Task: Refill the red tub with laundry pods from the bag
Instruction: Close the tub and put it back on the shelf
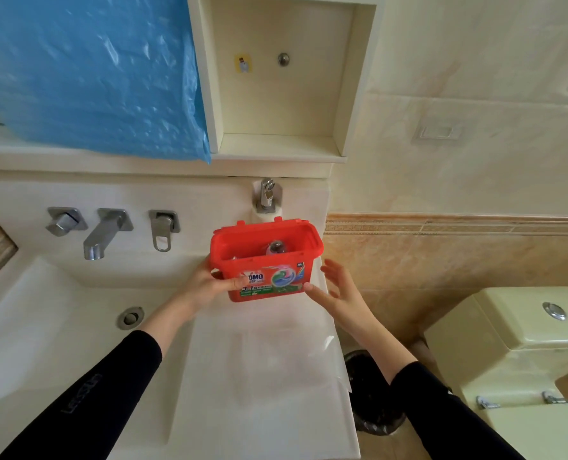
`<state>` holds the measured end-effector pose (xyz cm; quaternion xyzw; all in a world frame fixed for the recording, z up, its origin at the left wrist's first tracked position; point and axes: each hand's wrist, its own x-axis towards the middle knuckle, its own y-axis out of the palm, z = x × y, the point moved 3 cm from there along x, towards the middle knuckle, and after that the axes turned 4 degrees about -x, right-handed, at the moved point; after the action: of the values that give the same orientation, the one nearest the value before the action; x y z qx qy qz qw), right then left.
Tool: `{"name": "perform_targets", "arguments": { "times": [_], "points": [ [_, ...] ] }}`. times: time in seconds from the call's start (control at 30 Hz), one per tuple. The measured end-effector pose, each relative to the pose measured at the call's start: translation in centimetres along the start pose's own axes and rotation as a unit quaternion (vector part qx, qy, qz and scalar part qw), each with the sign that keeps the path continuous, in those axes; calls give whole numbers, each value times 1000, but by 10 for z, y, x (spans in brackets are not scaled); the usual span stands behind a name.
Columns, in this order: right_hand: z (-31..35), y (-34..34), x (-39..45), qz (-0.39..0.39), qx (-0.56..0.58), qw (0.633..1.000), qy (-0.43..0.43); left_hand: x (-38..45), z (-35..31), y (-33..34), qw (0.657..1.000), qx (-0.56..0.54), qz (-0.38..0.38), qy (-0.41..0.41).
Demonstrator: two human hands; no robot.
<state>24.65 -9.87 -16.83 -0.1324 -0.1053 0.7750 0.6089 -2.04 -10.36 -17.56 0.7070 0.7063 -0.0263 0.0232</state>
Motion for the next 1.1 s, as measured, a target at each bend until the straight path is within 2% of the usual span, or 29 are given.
{"name": "perform_targets", "arguments": {
  "times": [0.13, 0.3, 0.43, 0.57, 0.7, 0.87, 0.93, 1.0, 1.1],
  "points": [
    [48, 1, 8, 49, 28, 996, -69, -8, -38, 0, 999, -33, 11, 31],
    [82, 3, 13, 73, 130, 984, -101, -17, -56, 8, 995, -85, 47, 35],
    [85, 5, 11, 82, 192, 972, -104, -22, -58, 10, 994, -92, 46, 36],
    [83, 4, 12, 96, 238, 960, -114, -22, -59, 7, 993, -77, 78, 33],
    [84, -1, 12, 104, 253, 954, -118, -23, -63, -3, 976, -180, 120, 20],
    [89, -5, 8, 129, 254, 951, -120, -6, -66, -6, 942, -311, 19, -124],
    [91, -4, 6, 147, 245, 951, -120, 1, -73, -5, 929, -339, -16, -148],
    [91, -3, 4, 161, 236, 950, -125, 4, -87, -3, 913, -377, -15, -154],
    [91, -4, 3, 165, 227, 952, -124, 10, -106, -5, 938, -308, -26, -155]
  ]
}}
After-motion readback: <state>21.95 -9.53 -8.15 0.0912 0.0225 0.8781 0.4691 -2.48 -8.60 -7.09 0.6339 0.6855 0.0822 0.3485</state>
